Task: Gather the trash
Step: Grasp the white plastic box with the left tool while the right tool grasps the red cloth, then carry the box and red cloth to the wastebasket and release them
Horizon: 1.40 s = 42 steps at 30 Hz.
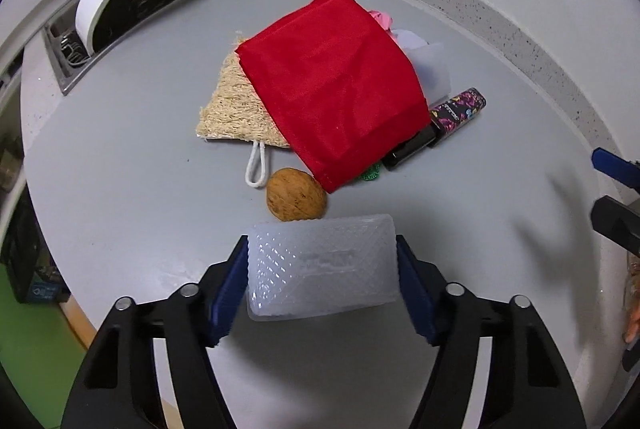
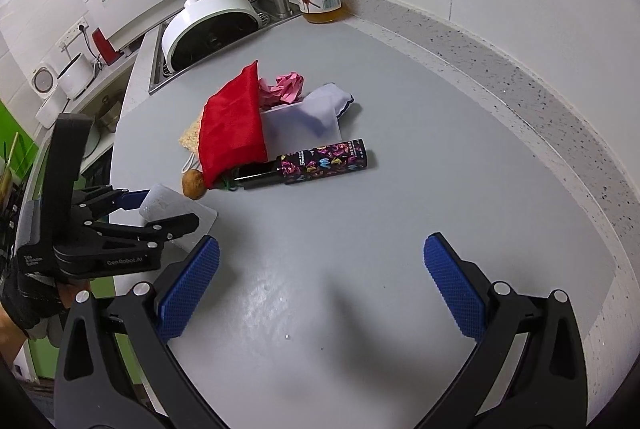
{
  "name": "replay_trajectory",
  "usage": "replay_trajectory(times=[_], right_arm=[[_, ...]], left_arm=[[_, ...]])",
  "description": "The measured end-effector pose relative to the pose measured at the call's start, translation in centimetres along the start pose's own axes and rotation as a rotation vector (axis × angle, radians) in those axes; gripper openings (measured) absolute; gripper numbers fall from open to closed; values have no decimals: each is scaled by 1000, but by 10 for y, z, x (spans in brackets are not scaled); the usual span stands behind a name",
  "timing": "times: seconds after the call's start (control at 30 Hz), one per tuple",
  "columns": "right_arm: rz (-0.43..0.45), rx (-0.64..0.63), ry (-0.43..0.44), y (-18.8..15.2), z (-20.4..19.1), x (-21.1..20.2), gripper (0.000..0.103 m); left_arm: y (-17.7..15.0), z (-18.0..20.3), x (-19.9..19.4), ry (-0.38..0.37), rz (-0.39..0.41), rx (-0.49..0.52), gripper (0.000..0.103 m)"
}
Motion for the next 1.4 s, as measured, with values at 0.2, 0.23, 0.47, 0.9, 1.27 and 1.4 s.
replay_trajectory(times=[0.2,0.23,0.47,0.9,1.27,1.4], right_arm=[[-4,-26,22,10,-8,11,100],[-3,-32,28,13,-11,13,100],[2,-82,66,37,-36,32,100],[-88,-108,77,70,-60,108,75],[-63,-115,81,72,-64,93,7],[-16,-127,101,73,-71,62,6]], left_arm=[[4,-8,-17,0,24,-9,62],[4,-10,-22,1,29,-11,62],[12,-26,-64,0,92,-39,62],[12,-57,-81,-15,128,-83,62],[10,-63,-87,-32,138,-97,62],[4,-60,-101,-33,159,-100,62]])
Point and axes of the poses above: each gripper's, at about its wrist camera, not at the fingertips, and x roughly the way its jaws point, z to its right, y to its top, the point moved 1 cm from there along x, roughly the way its jaws point, and after that the axes turned 5 degrees about -x, right-handed, at the moved point
